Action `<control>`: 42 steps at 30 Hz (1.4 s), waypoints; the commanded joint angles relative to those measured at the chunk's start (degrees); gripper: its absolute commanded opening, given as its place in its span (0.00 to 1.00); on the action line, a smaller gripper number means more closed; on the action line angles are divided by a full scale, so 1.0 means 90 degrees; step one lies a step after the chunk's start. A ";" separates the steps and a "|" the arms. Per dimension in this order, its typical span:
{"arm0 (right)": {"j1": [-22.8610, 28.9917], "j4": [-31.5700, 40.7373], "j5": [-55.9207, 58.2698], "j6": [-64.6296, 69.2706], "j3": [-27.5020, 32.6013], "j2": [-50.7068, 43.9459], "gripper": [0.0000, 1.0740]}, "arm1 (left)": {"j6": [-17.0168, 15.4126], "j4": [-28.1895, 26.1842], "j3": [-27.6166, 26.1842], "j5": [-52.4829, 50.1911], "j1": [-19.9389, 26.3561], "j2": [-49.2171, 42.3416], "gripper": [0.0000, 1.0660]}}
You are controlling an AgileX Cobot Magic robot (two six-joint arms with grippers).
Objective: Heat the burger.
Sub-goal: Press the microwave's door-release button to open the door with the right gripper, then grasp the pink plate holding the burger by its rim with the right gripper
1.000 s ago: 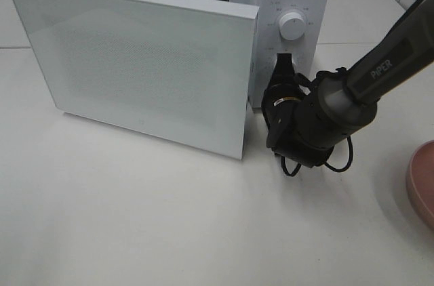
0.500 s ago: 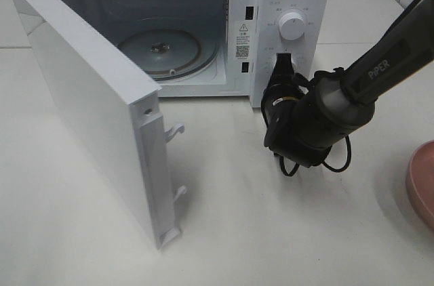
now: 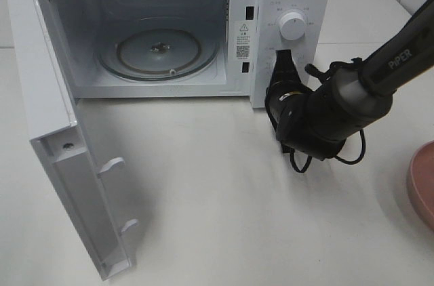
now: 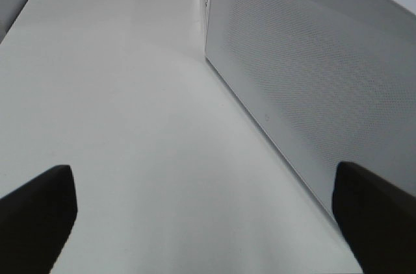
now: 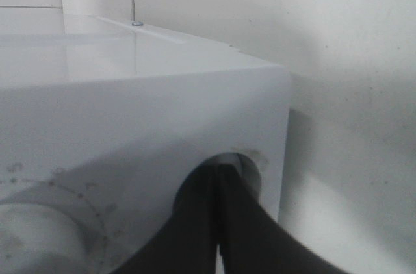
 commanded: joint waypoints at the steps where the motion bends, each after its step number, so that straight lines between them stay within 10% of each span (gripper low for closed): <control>1: -0.0064 -0.0535 -0.0248 -0.0446 -0.0089 -0.0312 0.00 | 0.0000 -0.0006 0.0013 -0.0089 -0.0032 -0.0102 0.94; 25: -0.0083 -0.0395 0.1993 -0.4284 0.1044 -0.1853 0.00 | 0.0000 -0.0006 0.0013 -0.0089 -0.0032 -0.0095 0.94; 42: -0.1509 -0.0993 0.6404 -0.9015 0.1038 -0.3126 0.04 | 0.0000 -0.0006 0.0013 -0.0089 -0.0032 -0.0095 0.94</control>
